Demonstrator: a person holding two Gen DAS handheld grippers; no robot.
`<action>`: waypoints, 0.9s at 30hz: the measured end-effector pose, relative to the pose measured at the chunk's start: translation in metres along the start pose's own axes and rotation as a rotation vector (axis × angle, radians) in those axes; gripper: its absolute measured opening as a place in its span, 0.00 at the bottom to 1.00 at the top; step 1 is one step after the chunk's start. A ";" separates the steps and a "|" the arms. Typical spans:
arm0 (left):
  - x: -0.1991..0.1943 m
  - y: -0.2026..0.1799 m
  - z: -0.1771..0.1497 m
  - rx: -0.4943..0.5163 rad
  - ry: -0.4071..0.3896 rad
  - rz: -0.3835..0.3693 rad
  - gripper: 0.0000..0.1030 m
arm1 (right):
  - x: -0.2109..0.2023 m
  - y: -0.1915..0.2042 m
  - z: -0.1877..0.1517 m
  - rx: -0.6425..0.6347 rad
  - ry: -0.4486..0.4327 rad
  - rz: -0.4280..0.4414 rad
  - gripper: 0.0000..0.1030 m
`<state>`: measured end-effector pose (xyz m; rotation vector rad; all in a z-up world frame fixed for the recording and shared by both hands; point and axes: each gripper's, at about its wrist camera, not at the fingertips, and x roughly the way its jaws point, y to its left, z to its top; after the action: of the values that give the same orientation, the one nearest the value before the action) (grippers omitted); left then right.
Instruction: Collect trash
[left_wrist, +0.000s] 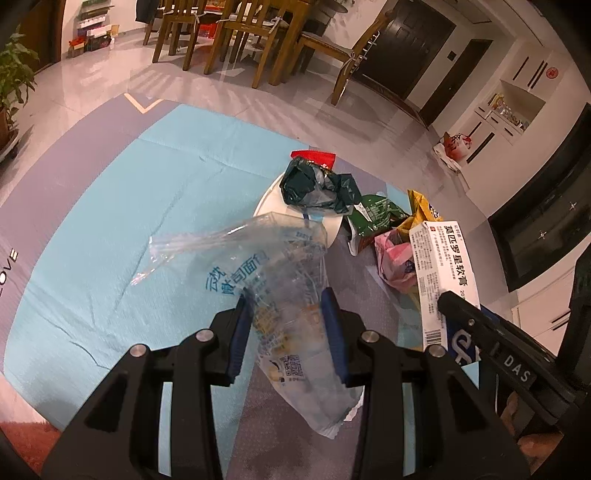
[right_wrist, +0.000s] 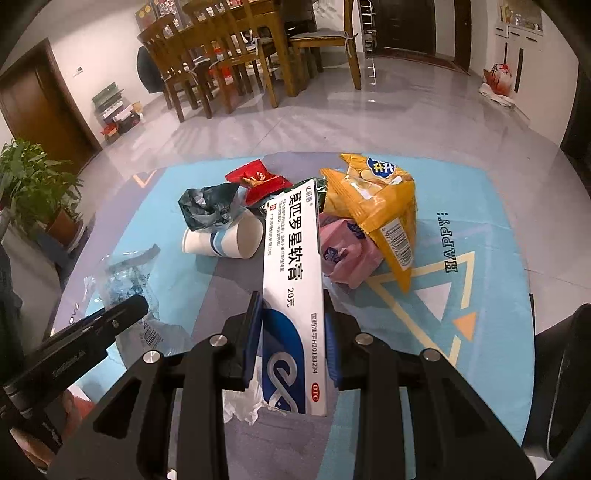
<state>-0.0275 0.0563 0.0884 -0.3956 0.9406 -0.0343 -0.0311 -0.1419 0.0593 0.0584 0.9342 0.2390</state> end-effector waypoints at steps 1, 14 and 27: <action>-0.001 -0.001 0.000 0.005 -0.004 0.004 0.37 | -0.001 0.000 0.000 0.000 -0.001 0.002 0.30; -0.002 -0.004 -0.001 0.016 -0.003 0.020 0.38 | 0.015 0.005 -0.012 0.010 0.045 0.021 0.31; -0.004 -0.004 -0.001 0.012 0.006 -0.003 0.38 | 0.034 0.016 -0.021 -0.024 0.100 0.015 0.31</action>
<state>-0.0303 0.0532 0.0917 -0.3863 0.9450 -0.0433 -0.0312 -0.1197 0.0223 0.0309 1.0309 0.2689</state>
